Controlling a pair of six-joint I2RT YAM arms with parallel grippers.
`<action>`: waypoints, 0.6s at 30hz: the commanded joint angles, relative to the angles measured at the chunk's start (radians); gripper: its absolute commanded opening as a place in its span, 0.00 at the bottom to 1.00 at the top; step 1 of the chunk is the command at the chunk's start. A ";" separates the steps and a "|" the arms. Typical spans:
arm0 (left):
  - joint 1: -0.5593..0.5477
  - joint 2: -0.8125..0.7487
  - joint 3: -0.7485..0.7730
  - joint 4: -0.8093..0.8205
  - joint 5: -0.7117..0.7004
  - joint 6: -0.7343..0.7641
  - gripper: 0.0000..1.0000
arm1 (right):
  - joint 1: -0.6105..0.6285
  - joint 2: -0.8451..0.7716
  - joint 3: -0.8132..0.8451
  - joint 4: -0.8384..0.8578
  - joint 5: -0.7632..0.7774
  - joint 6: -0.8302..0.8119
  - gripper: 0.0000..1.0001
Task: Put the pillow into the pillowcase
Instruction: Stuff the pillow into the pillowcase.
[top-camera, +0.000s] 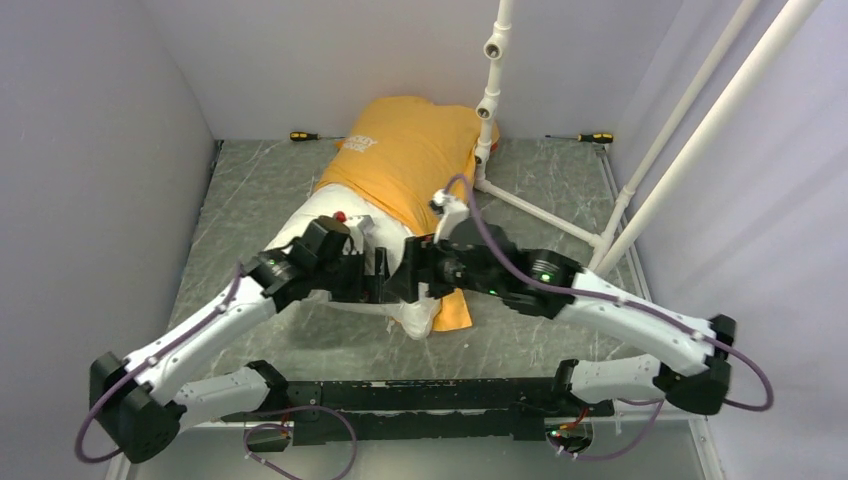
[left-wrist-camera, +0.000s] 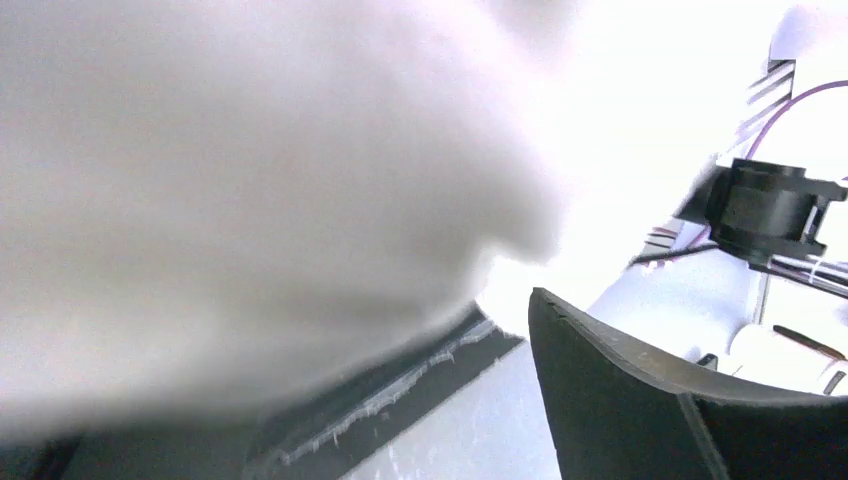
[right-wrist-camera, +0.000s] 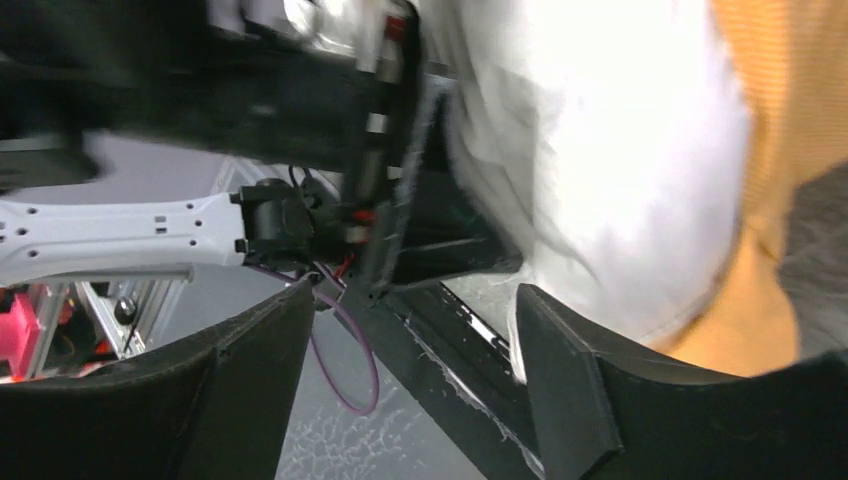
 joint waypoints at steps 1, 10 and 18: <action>0.003 -0.107 0.202 -0.387 -0.072 0.000 0.95 | -0.016 0.106 -0.018 0.191 -0.151 -0.025 0.73; 0.046 -0.053 0.549 -0.861 -0.423 0.051 0.99 | -0.075 0.316 -0.078 0.287 -0.153 -0.020 0.60; 0.492 0.029 0.526 -0.628 -0.183 0.310 0.99 | -0.250 0.407 -0.140 0.143 0.008 -0.009 0.56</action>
